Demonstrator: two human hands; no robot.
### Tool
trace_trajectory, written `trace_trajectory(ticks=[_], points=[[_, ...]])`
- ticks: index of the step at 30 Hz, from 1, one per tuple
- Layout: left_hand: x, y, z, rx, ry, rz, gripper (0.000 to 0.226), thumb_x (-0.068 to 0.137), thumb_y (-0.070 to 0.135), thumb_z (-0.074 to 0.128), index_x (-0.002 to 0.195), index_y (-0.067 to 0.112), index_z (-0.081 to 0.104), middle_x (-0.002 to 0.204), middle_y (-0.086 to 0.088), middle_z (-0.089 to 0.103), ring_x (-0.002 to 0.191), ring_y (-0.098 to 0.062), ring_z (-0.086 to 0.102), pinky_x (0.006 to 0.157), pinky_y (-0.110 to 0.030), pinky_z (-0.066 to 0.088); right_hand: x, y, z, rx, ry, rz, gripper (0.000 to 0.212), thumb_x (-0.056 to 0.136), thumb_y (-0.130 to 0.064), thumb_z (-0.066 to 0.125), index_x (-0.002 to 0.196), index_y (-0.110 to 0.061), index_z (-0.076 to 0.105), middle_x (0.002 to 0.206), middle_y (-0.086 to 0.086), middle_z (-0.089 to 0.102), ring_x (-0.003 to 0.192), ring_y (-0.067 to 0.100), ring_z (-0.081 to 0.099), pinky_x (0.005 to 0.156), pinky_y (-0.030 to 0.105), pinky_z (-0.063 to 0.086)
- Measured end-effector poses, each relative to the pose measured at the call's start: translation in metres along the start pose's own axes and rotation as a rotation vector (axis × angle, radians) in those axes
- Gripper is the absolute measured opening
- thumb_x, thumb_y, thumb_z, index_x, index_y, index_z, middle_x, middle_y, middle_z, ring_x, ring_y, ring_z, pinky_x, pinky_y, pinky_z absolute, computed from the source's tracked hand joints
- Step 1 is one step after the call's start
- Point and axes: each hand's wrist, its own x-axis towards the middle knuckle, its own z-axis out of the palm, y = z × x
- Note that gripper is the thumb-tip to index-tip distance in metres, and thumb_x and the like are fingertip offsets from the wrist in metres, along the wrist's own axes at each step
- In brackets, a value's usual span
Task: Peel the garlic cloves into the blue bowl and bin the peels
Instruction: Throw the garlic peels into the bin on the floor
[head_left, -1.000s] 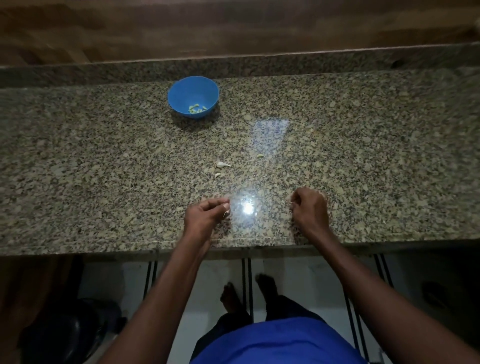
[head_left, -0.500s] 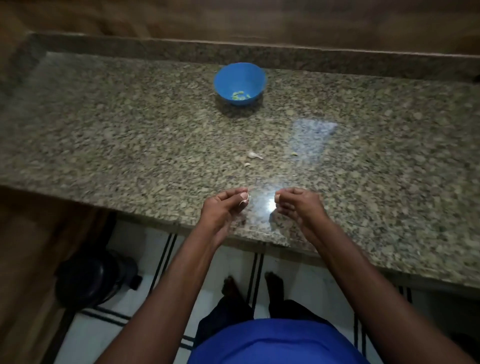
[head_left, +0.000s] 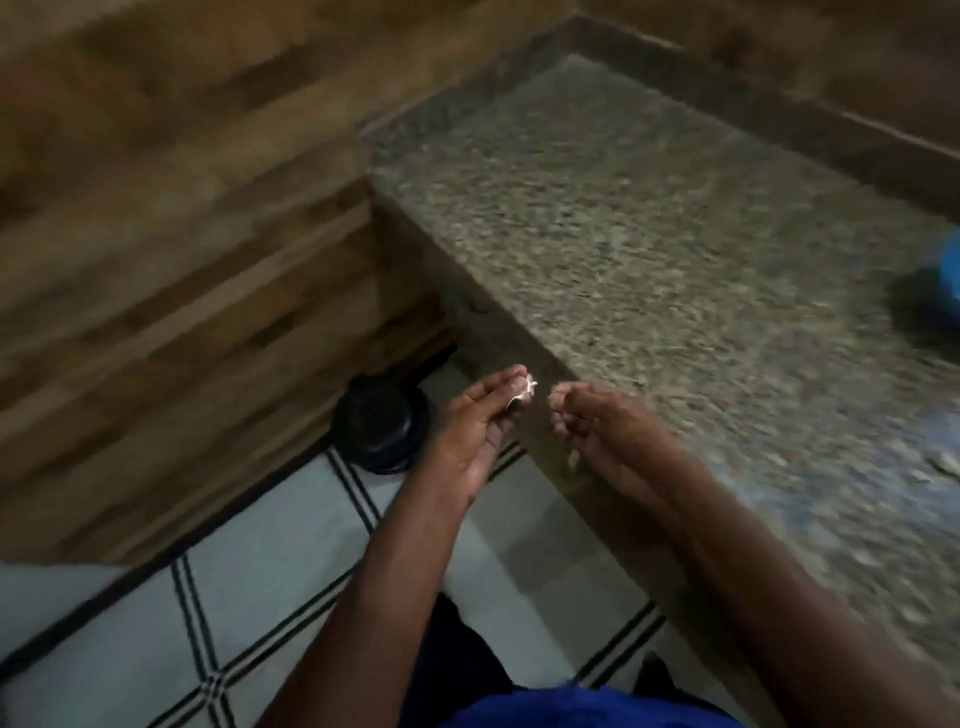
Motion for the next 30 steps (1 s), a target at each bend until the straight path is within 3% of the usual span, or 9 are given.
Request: trace_trajectory(ticks=[7, 12, 16, 20, 25, 30], points=[[0.070, 0.143, -0.172, -0.125, 0.168, 0.060, 0.020, 0.096, -0.014, 0.054, 0.093, 0.000, 0.068, 0.076, -0.003, 0.077, 0.069, -0.007, 0.074, 0.066, -0.015, 0.058, 0.130, 0.063, 0.192, -0.090, -0.089, 0.125, 0.013, 0.092, 0.004, 0.056, 0.091, -0.005, 0.065, 0.075, 0.007, 0.063, 0.062, 0.013, 0.058, 0.060, 0.021, 0.054], [0.121, 0.205, -0.261, -0.189, 0.263, 0.042, 0.018, 0.094, -0.013, 0.056, 0.094, 0.000, 0.070, 0.080, -0.005, 0.078, 0.077, -0.012, 0.074, 0.069, -0.017, 0.059, 0.202, 0.094, 0.271, -0.114, -0.077, 0.187, 0.013, 0.094, 0.004, 0.058, 0.090, -0.007, 0.064, 0.077, 0.006, 0.064, 0.067, 0.013, 0.059, 0.064, 0.021, 0.055], [0.163, 0.220, -0.303, -0.210, 0.308, -0.019, 0.016, 0.095, -0.011, 0.058, 0.098, -0.001, 0.070, 0.085, -0.008, 0.078, 0.090, -0.017, 0.071, 0.072, -0.019, 0.060, 0.253, 0.120, 0.292, -0.144, -0.092, 0.236, 0.012, 0.093, 0.000, 0.061, 0.088, -0.009, 0.065, 0.076, 0.005, 0.064, 0.067, 0.013, 0.061, 0.067, 0.025, 0.055], [0.206, 0.220, -0.338, -0.212, 0.350, -0.055, 0.016, 0.096, -0.013, 0.057, 0.099, -0.002, 0.069, 0.085, -0.008, 0.077, 0.091, -0.018, 0.069, 0.076, -0.019, 0.061, 0.305, 0.150, 0.300, -0.197, -0.054, 0.275, 0.013, 0.094, 0.001, 0.060, 0.088, -0.009, 0.065, 0.074, 0.004, 0.064, 0.063, 0.010, 0.063, 0.064, 0.022, 0.056], [0.261, 0.193, -0.384, -0.173, 0.388, -0.134, 0.017, 0.095, -0.012, 0.059, 0.098, 0.000, 0.070, 0.099, -0.012, 0.074, 0.095, -0.019, 0.070, 0.073, -0.020, 0.061, 0.365, 0.195, 0.288, -0.211, 0.022, 0.338, 0.005, 0.095, -0.003, 0.063, 0.097, -0.007, 0.066, 0.083, 0.008, 0.066, 0.071, 0.013, 0.066, 0.070, 0.025, 0.057], [0.321, 0.143, -0.425, -0.145, 0.408, -0.242, 0.022, 0.096, -0.015, 0.055, 0.095, 0.001, 0.070, 0.086, -0.005, 0.077, 0.092, -0.017, 0.068, 0.070, -0.018, 0.060, 0.424, 0.249, 0.263, -0.172, 0.177, 0.399, 0.005, 0.092, 0.003, 0.066, 0.095, 0.000, 0.067, 0.086, 0.013, 0.068, 0.076, 0.019, 0.066, 0.070, 0.027, 0.060]])
